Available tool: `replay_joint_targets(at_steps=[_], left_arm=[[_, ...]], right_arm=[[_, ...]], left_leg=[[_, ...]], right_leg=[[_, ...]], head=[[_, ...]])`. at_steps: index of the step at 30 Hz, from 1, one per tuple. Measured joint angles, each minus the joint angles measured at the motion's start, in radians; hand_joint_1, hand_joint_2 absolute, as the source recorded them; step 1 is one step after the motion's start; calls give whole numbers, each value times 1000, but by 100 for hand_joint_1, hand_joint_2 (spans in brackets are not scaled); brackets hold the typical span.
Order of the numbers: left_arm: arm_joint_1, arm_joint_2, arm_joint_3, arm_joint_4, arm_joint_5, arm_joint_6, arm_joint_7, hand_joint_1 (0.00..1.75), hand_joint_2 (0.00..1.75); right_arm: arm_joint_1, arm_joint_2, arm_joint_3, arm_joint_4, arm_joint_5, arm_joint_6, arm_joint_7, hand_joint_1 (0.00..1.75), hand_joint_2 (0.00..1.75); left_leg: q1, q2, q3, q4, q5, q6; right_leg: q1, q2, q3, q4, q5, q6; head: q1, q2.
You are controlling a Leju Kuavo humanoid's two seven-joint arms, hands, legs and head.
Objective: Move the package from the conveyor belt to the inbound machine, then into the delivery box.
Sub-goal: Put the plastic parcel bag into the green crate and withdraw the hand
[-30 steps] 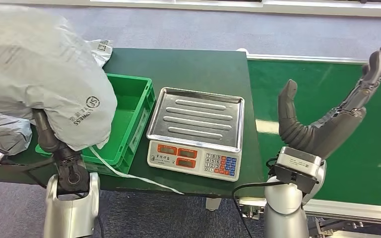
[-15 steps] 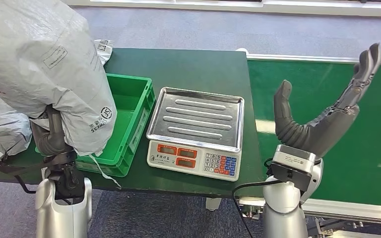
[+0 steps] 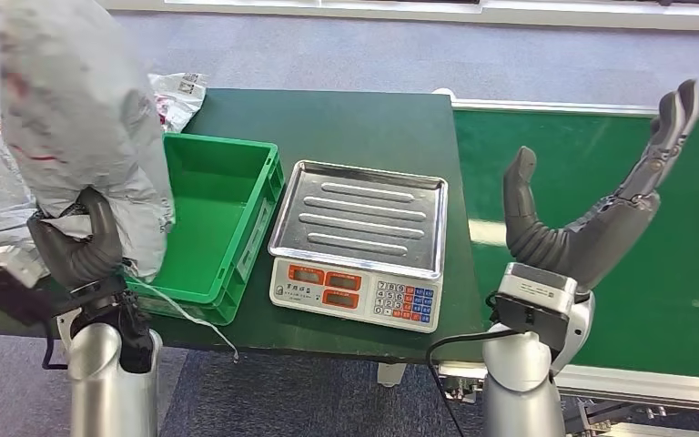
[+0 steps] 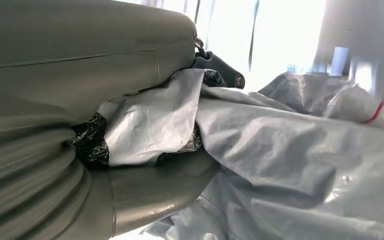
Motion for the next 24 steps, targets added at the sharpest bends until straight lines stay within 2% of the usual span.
replay_joint_targets(at_steps=[2, 5, 9, 11, 13, 16, 18, 24], left_arm=[[-8, 0, -2, 5, -175, 109, 0, 175, 175], [-16, 0, -6, 15, -241, 164, 10, 175, 175], [-36, 0, -11, 58, -557, 411, 92, 175, 175], [-44, 1, -11, 81, -669, 482, 119, 175, 175], [-49, 1, -10, 96, -746, 509, 156, 175, 175], [-65, 1, 0, 117, -1013, 549, 261, 175, 175], [-73, 2, 10, 129, -1156, 559, 300, 175, 175], [-88, 11, 24, 152, -1338, 567, 417, 175, 175]], right_arm=[[0, 0, 0, 0, 5, 0, 3, 0, 175], [0, 0, 0, -2, 8, 0, 9, 0, 175], [0, 0, 0, -6, 21, 0, 29, 0, 175], [1, 0, 0, -7, 25, 0, 33, 0, 175], [1, 0, 0, -8, 27, 0, 37, 0, 175], [1, 0, 0, -9, 31, 0, 48, 0, 175], [1, 0, 0, -9, 33, 0, 52, 0, 175], [1, 0, 0, -9, 31, 0, 53, 0, 175]], left_leg=[[0, 0, 0, 0, 0, 0], [0, 0, 0, 0, 0, 0], [0, 1, 0, 0, 0, 0], [0, 1, 0, 0, 0, 0], [0, 1, 0, 0, 0, 0], [0, 0, 0, 0, 0, 0], [0, 0, 0, 0, 0, 0], [0, 0, 0, 0, 0, 0]], right_leg=[[0, 0, 0, 0, 0, 0], [0, 0, 0, 0, 0, 0], [0, 0, 0, 0, 0, 0], [0, 0, 0, 0, 0, 0], [0, 0, 0, 0, 0, 0], [0, 0, 0, 0, 0, 0], [0, 0, 1, 0, 0, 0], [0, 0, 0, 0, 0, 0]], head=[[0, 0], [0, 0], [0, 0], [0, 0], [0, 0], [0, 0], [0, 0], [0, 0]])
